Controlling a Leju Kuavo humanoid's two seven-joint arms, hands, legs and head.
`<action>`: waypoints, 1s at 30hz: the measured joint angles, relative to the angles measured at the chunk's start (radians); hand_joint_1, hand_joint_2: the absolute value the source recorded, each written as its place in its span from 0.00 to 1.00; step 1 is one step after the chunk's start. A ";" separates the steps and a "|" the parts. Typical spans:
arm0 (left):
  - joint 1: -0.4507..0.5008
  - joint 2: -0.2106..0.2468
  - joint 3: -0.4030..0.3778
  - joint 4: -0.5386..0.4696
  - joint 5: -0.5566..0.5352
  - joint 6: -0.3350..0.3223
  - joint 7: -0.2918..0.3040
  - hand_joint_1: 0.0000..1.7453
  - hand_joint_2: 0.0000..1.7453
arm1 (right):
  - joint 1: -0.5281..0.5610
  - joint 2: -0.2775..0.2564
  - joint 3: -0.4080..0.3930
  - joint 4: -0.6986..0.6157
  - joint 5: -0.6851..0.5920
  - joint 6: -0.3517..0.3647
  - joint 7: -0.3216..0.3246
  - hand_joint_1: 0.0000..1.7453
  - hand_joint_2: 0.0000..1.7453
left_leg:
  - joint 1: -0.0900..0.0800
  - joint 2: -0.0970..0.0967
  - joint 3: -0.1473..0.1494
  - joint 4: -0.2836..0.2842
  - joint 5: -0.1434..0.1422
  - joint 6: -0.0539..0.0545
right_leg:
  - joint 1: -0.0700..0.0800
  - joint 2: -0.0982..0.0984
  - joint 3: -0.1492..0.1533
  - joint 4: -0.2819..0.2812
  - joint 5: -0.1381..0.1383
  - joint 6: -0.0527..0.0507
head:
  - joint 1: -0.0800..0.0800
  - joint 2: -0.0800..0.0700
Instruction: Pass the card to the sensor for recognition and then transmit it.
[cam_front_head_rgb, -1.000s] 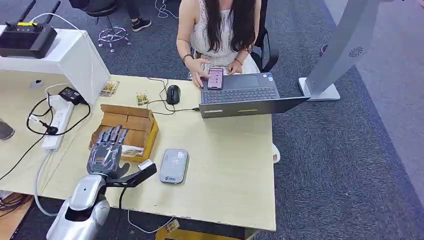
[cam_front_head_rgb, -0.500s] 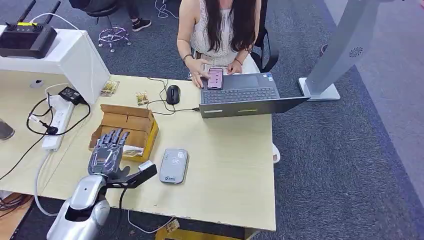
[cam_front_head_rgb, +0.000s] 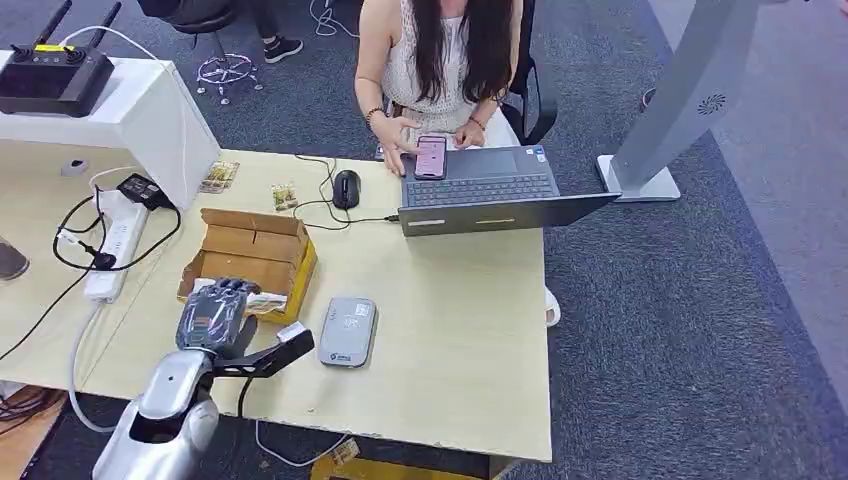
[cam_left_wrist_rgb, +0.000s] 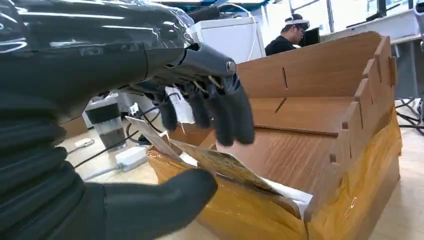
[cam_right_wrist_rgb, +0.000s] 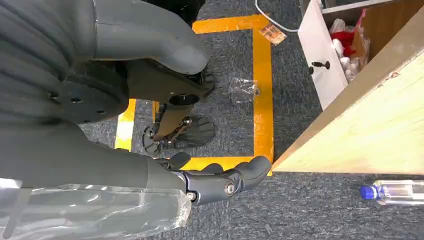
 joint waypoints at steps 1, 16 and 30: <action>0.000 0.001 0.000 0.000 0.002 0.001 0.000 1.00 1.00 | 0.000 0.000 0.000 0.000 0.000 0.000 0.000 0.00 1.00 | 0.000 0.000 0.000 0.000 0.000 0.000 | 0.000 0.000 0.000 0.000 0.000 0.000 | 0.000 0.000; 0.012 0.002 -0.003 -0.001 -0.014 0.021 0.014 1.00 1.00 | 0.001 0.000 0.000 0.000 0.002 0.000 -0.002 0.00 1.00 | 0.000 0.000 0.000 0.000 0.000 0.000 | 0.000 0.000 0.000 0.000 0.000 0.000 | 0.000 0.000; 0.021 -0.003 -0.003 -0.061 -0.034 0.051 0.046 1.00 1.00 | 0.005 0.000 0.000 0.000 0.001 -0.011 -0.003 0.00 1.00 | 0.000 0.000 0.000 0.000 0.000 0.000 | 0.000 0.000 0.000 0.000 0.000 0.000 | 0.000 0.000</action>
